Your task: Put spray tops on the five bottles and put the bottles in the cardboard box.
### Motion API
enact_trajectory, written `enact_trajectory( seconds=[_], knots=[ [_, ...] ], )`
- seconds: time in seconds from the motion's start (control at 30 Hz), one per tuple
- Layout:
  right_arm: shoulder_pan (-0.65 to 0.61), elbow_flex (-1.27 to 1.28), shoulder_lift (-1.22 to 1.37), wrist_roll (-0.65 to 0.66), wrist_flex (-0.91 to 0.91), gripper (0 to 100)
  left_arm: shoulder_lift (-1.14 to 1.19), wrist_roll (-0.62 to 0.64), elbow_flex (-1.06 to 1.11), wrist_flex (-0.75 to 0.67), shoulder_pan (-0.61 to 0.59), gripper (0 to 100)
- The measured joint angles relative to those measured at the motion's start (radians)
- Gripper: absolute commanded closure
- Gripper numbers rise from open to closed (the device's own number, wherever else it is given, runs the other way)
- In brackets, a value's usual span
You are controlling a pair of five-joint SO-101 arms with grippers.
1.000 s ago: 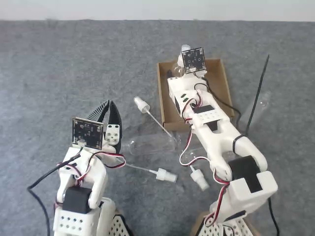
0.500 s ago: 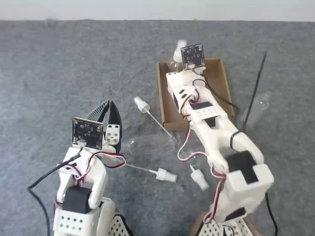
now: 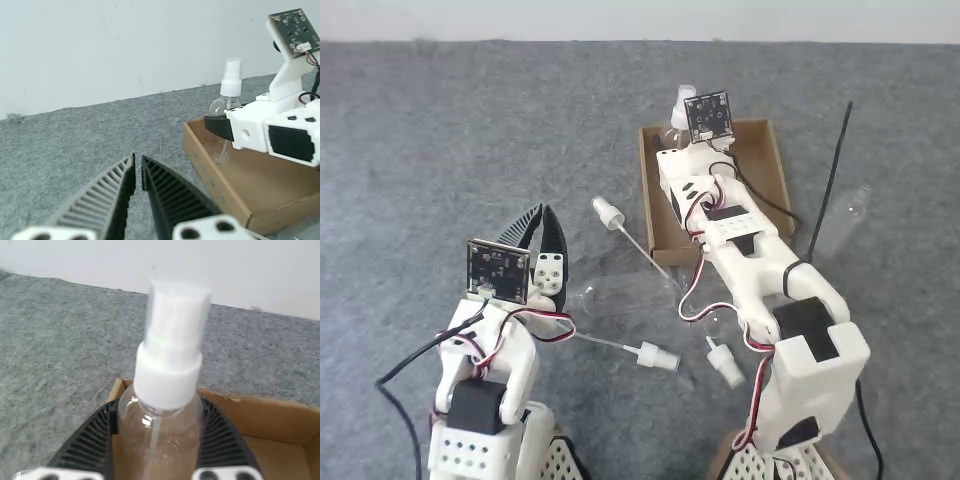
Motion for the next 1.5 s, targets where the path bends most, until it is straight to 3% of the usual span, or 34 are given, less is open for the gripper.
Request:
enact_trajectory(
  seconds=[0.17, 0.43, 0.63, 1.2, 1.5],
  knots=[
    [-0.002, 0.0, 0.0, 0.018, 0.006, 81.3, 0.0, 0.0, 0.0, 0.0, 0.0, 99],
    [-0.028, 0.0, 0.0, 0.08, 0.012, 79.8, 0.0, 0.0, 0.0, 0.0, 0.0, 99],
    [-0.029, 0.0, 0.0, 0.08, 0.012, 70.5, 0.0, 0.0, 0.0, 0.0, 0.0, 99],
    [-0.028, -0.031, 0.002, 0.084, 0.02, 70.0, 0.0, 0.0, 0.0, 0.0, 0.0, 99],
    [-0.028, -0.212, -0.12, 0.084, 0.272, 70.1, 0.0, 0.0, 0.0, 0.0, 0.0, 99]
  ],
)
